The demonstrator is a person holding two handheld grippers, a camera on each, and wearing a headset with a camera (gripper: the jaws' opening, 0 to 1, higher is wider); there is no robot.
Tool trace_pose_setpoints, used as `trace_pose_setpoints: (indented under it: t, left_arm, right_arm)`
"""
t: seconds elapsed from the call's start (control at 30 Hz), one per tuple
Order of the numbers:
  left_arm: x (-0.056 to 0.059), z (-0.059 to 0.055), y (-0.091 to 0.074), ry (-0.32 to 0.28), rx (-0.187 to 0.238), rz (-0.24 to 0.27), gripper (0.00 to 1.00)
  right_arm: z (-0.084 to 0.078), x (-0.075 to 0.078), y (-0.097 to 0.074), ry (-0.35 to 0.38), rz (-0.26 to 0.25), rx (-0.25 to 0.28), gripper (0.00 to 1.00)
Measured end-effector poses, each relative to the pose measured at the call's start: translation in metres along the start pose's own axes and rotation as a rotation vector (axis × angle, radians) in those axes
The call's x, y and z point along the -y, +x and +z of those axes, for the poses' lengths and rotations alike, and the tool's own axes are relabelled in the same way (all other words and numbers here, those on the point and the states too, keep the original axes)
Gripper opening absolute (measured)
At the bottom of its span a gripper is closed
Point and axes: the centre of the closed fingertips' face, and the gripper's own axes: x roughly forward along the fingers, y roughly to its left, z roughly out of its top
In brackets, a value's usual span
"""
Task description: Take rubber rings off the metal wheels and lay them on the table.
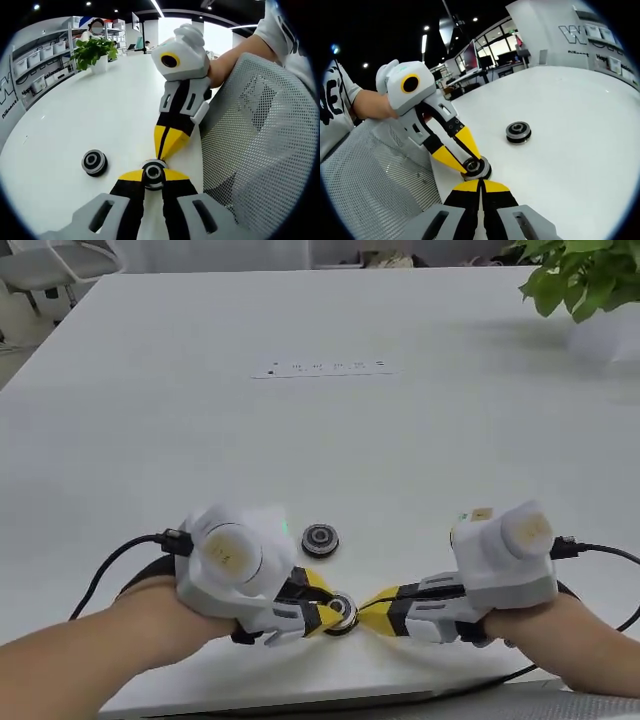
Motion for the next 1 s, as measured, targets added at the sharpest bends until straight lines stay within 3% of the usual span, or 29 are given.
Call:
trace_pose_setpoints:
  t: [1.0]
  left_arm:
    - [-0.0014,0.0007,0.0017,-0.011,-0.005,0.025,0.08]
  right_arm:
    - [0.0085,0.0023,-0.0014,0.122,0.017,0.074,0.00]
